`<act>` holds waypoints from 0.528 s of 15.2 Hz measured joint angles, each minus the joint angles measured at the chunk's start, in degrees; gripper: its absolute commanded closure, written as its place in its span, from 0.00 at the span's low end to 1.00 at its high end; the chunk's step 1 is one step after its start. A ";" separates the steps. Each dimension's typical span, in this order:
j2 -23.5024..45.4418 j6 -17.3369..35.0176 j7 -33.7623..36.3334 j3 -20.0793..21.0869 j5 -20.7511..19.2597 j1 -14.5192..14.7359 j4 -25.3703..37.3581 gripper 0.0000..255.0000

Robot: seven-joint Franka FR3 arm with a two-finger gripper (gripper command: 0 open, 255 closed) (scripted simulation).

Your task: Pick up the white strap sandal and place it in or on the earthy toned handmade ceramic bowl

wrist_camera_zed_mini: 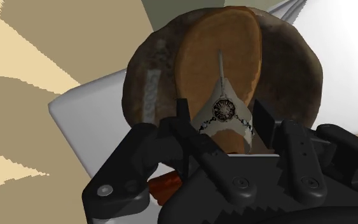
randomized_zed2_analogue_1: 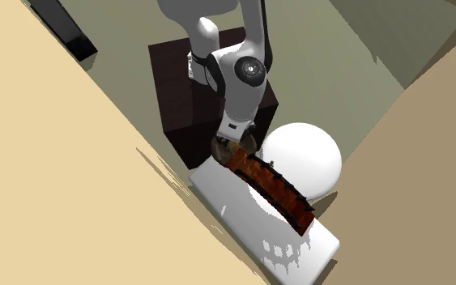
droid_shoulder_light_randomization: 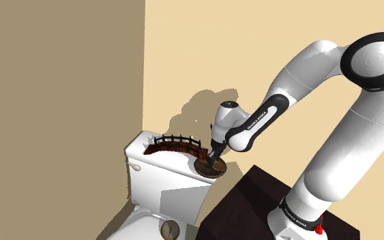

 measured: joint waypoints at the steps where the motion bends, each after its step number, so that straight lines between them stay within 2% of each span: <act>1: 0.04 0.04 0.03 0.00 -0.04 0.00 0.00 1.00; 2: 0.06 0.05 0.04 0.00 -0.05 -0.01 0.00 1.00; 3: 0.07 0.07 0.04 -0.01 -0.06 -0.01 0.00 0.00; 8: 0.24 0.23 0.06 -0.01 -0.10 -0.02 0.08 0.00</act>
